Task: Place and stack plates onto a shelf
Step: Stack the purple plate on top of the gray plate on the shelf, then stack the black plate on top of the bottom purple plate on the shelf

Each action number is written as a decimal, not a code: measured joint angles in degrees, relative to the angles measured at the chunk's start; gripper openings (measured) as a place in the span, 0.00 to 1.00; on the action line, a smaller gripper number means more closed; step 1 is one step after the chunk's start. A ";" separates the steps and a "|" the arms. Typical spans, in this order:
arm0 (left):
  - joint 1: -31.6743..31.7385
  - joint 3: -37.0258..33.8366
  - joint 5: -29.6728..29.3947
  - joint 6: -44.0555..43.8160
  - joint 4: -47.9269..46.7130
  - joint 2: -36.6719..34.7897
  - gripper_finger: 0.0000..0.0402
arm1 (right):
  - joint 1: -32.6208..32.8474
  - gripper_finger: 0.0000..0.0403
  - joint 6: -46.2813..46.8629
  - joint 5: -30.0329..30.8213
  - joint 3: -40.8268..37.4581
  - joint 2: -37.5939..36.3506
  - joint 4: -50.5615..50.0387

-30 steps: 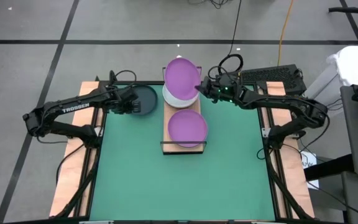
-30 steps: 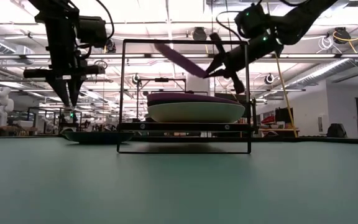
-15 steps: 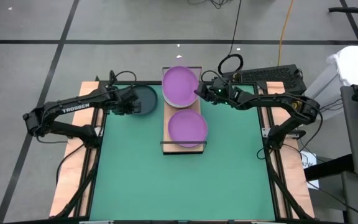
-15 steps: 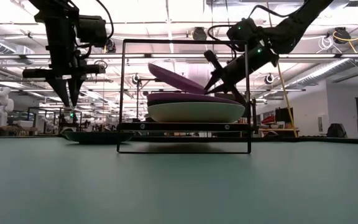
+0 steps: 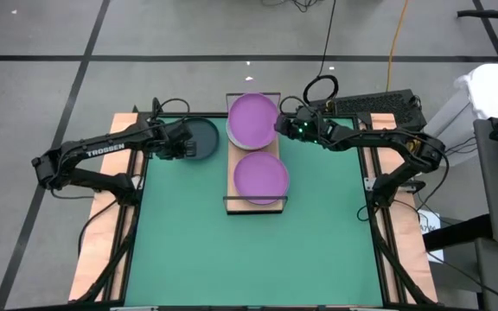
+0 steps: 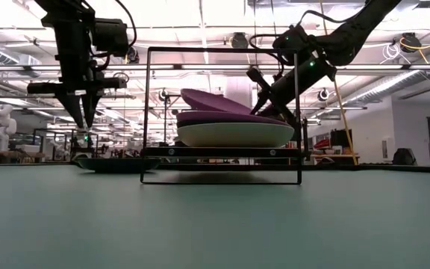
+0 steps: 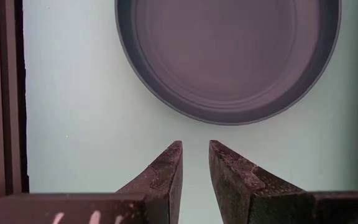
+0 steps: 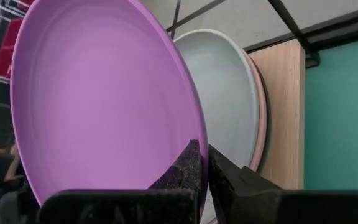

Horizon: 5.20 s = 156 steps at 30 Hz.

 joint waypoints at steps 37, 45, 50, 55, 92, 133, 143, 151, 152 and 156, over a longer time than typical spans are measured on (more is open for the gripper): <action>-0.11 0.00 0.18 -2.60 0.26 0.00 0.21 | 0.37 0.07 2.44 1.79 -0.04 6.88 5.80; -0.12 0.00 -0.57 2.21 0.31 0.00 0.21 | 0.33 0.17 2.84 0.40 -0.02 6.88 6.05; -0.13 0.00 -0.63 2.67 0.33 0.00 0.21 | -0.13 0.23 3.71 -1.85 -0.02 5.95 5.68; -0.13 0.00 -1.66 2.66 0.30 0.00 0.21 | -0.28 0.28 2.89 -1.76 -0.02 2.84 4.05; 20.71 -0.04 4.07 4.96 4.59 8.25 0.34 | 1.37 0.29 -14.57 -6.13 -0.02 -23.94 -23.79; 24.57 0.02 4.29 11.96 13.97 21.96 0.24 | 3.63 0.29 -19.06 -5.87 -0.02 -23.96 -24.94; 24.59 0.09 2.24 15.36 14.93 21.00 0.03 | 3.61 0.29 -19.26 -4.36 -0.02 -23.96 -24.90; 24.61 0.00 2.61 15.31 13.22 15.16 0.02 | 3.61 0.29 -19.08 -4.45 -0.02 -23.93 -24.90; 24.61 -0.02 2.47 15.13 12.67 13.79 0.02 | 3.61 0.29 -19.08 -4.45 -0.02 -23.93 -24.89; 24.61 -0.07 1.97 14.58 9.01 8.00 0.02 | 3.61 0.29 -19.08 -4.38 -0.02 -23.93 -24.88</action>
